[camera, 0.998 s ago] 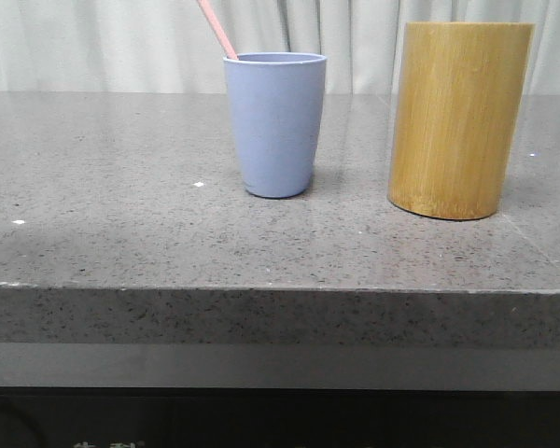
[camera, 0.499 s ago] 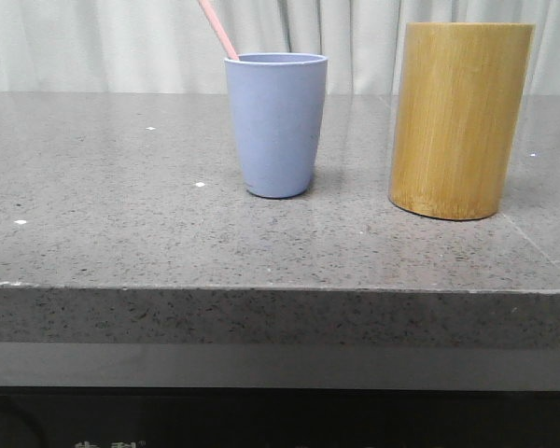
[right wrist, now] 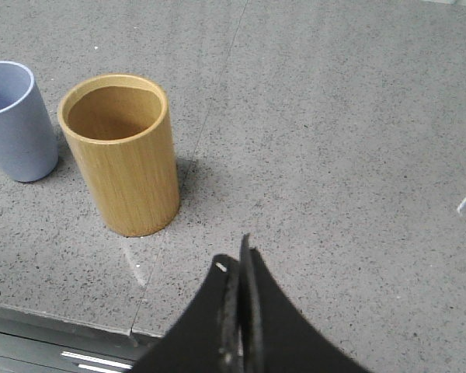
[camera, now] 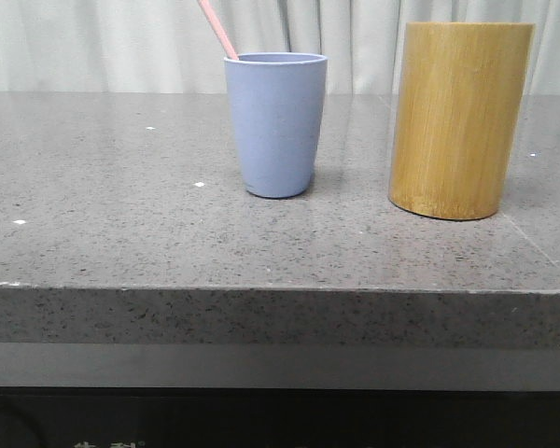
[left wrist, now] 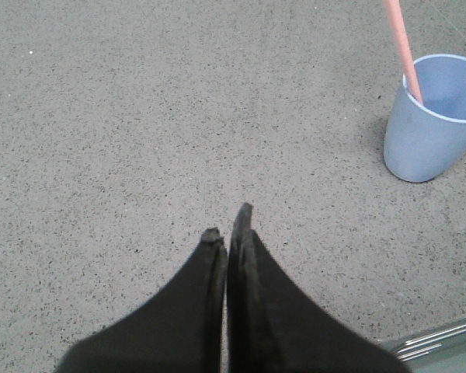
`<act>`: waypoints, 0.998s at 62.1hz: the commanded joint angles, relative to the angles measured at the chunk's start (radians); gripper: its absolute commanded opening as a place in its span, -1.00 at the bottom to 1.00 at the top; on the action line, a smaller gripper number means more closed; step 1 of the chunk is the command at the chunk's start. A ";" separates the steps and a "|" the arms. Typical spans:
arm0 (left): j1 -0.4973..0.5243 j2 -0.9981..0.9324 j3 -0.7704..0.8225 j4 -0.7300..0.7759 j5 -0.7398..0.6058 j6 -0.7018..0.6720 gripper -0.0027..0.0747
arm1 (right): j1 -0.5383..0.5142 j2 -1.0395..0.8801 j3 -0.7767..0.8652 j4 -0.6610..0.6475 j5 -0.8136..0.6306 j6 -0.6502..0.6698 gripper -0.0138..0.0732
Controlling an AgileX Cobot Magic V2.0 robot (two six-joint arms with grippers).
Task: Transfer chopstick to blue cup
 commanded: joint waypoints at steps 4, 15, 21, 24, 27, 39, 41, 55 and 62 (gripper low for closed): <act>0.002 0.002 -0.023 0.023 -0.071 -0.006 -0.98 | -0.005 0.006 -0.024 -0.008 -0.085 -0.002 -0.84; 0.002 0.002 -0.023 0.023 -0.071 -0.006 -0.98 | -0.005 0.006 -0.024 -0.008 -0.086 -0.002 -0.84; 0.002 0.002 -0.023 0.023 -0.073 -0.006 -0.98 | -0.005 0.006 -0.024 -0.008 -0.086 -0.002 -0.84; -0.001 0.002 -0.016 0.021 -0.083 -0.006 -0.98 | -0.005 0.006 -0.024 -0.008 -0.086 -0.002 -0.84; 0.009 -0.013 0.000 0.024 -0.103 -0.006 -0.98 | -0.005 0.006 -0.024 -0.008 -0.086 -0.002 -0.84; 0.225 -0.176 0.200 -0.079 -0.364 -0.005 -0.98 | -0.005 0.006 -0.024 -0.008 -0.083 -0.002 -0.84; 0.261 -0.207 0.246 -0.110 -0.420 -0.002 -0.98 | -0.005 0.006 -0.024 -0.008 -0.083 -0.002 -0.84; 0.430 -0.460 0.654 -0.152 -0.820 -0.001 -0.98 | -0.005 0.006 -0.024 -0.008 -0.079 -0.002 -0.84; 0.488 -0.593 0.828 -0.198 -0.935 -0.001 -0.98 | -0.005 0.006 -0.024 -0.008 -0.079 -0.002 -0.84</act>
